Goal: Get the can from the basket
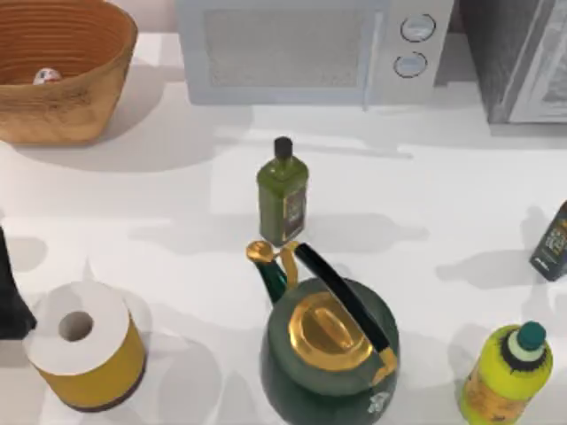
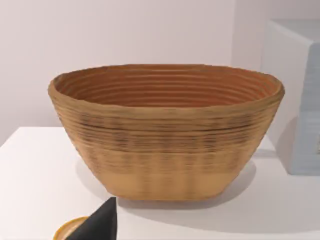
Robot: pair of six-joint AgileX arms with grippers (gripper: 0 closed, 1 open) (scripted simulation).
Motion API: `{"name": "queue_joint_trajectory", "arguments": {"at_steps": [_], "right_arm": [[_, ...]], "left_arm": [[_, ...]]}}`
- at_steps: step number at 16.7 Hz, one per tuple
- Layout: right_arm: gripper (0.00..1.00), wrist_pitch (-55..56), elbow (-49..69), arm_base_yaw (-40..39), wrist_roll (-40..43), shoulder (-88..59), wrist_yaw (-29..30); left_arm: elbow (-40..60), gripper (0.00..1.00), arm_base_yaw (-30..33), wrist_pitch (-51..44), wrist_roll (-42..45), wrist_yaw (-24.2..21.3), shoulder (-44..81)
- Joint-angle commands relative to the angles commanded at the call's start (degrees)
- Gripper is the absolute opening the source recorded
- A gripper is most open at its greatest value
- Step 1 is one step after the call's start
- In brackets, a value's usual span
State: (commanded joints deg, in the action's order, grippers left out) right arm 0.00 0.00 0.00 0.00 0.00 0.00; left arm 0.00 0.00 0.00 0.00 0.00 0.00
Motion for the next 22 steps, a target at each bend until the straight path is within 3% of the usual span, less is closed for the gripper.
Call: {"name": "queue_joint_trajectory", "arguments": {"at_steps": [5, 9, 14, 22], "right_arm": [[1.0, 0.0, 0.0, 0.0, 0.0, 0.0, 0.0], [1.0, 0.0, 0.0, 0.0, 0.0, 0.0, 0.0], [1.0, 0.0, 0.0, 0.0, 0.0, 0.0, 0.0], [1.0, 0.0, 0.0, 0.0, 0.0, 0.0, 0.0]], "left_arm": [[3.3, 1.0, -0.4, -1.3, 0.0, 0.2, 3.2], [14.9, 1.0, -1.1, -6.4, 0.3, 0.3, 15.2], [37.7, 1.0, -1.7, -17.2, 1.0, -0.4, 39.3], [82.0, 1.0, -2.4, -39.1, 2.5, -2.3, 87.2]]}}
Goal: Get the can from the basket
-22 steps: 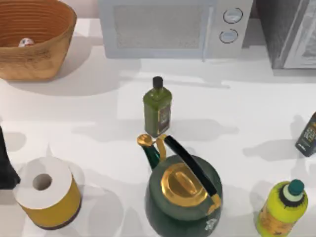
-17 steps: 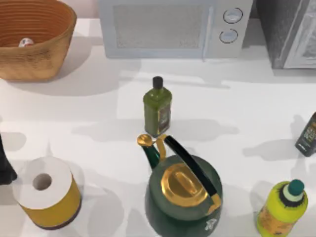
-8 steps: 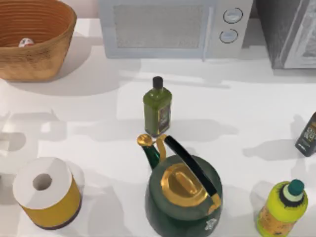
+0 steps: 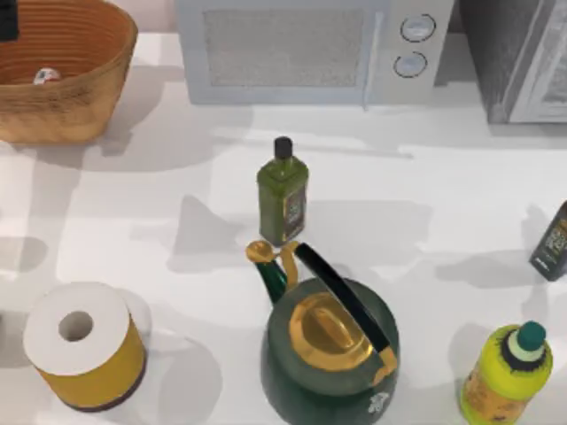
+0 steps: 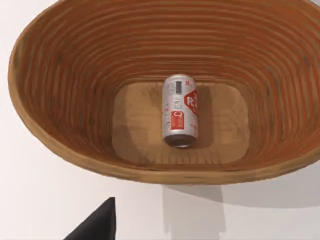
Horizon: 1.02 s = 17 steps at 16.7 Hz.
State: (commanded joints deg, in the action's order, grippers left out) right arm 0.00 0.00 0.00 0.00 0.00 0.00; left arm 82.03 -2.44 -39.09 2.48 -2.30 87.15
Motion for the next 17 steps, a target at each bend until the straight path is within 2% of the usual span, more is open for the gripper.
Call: {"name": "queue_joint_trajectory", "arguments": {"at_steps": [5, 10, 13, 17], "right_arm": [[1.0, 0.0, 0.0, 0.0, 0.0, 0.0, 0.0], [1.0, 0.0, 0.0, 0.0, 0.0, 0.0, 0.0], [1.0, 0.0, 0.0, 0.0, 0.0, 0.0, 0.0], [1.0, 0.0, 0.0, 0.0, 0.0, 0.0, 0.0]], "left_arm": [[26.1, 1.0, -0.5, -12.8, 0.9, -1.1, 27.9], [45.7, 1.0, -0.8, -22.1, 1.5, -2.0, 48.4], [52.4, 1.0, -0.9, -25.1, 1.7, -2.3, 55.2], [54.2, 1.0, -0.9, -25.9, 1.8, -2.4, 57.0]]}}
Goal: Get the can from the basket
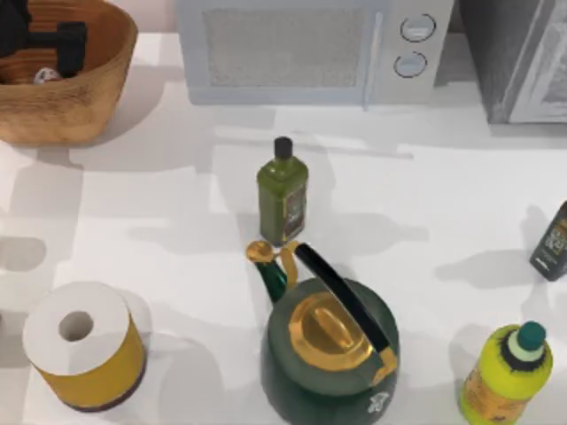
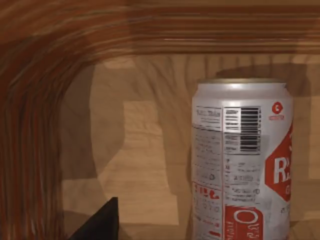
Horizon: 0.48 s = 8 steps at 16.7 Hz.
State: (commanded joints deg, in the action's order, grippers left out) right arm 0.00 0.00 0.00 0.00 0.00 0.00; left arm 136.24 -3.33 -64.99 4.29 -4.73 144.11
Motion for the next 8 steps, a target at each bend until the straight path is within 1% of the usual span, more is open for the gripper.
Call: {"name": "queue_joint_trajectory", "arguments": {"at_steps": [4, 8], "right_arm": [[1.0, 0.0, 0.0, 0.0, 0.0, 0.0, 0.0], [1.0, 0.0, 0.0, 0.0, 0.0, 0.0, 0.0]], "left_arm": [[-0.1, 1.0, 0.3, 0.3, 0.0, 0.0, 0.1], [-0.4, 1.0, 0.3, 4.2, -0.3, 0.0, 3.8]]}}
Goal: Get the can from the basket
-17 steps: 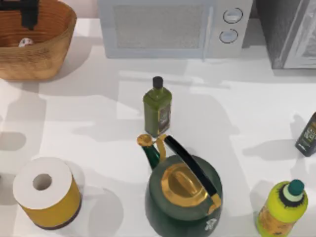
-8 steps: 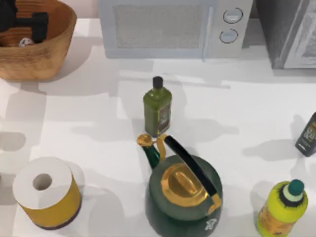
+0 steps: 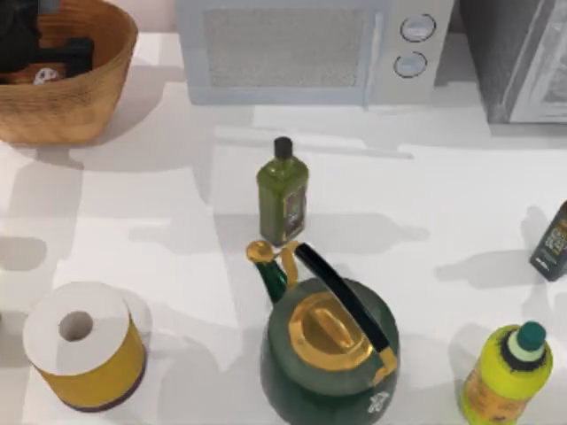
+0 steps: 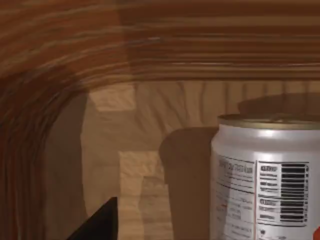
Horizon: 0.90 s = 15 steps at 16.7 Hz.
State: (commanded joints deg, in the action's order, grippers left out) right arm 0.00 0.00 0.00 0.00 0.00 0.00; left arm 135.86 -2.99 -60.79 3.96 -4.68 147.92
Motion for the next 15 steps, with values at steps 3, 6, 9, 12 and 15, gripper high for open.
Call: {"name": "queue_joint_trajectory", "arguments": {"at_steps": [3, 6, 9, 12, 15], "right_arm": [[1.0, 0.0, 0.0, 0.0, 0.0, 0.0, 0.0], [1.0, 0.0, 0.0, 0.0, 0.0, 0.0, 0.0], [1.0, 0.0, 0.0, 0.0, 0.0, 0.0, 0.0], [1.0, 0.0, 0.0, 0.0, 0.0, 0.0, 0.0], [1.0, 0.0, 0.0, 0.0, 0.0, 0.0, 0.0]], "left_arm": [[-0.2, 1.0, 0.1, 2.8, -0.1, 0.0, 2.7], [-0.2, 1.0, 0.1, 3.0, -0.1, 0.0, 2.8], [-0.2, 0.85, 0.1, 3.0, -0.1, 0.0, 2.8], [-0.2, 0.62, 0.1, 3.0, -0.1, 0.0, 2.8], [-0.2, 0.4, 0.1, 3.0, -0.1, 0.0, 2.8]]}}
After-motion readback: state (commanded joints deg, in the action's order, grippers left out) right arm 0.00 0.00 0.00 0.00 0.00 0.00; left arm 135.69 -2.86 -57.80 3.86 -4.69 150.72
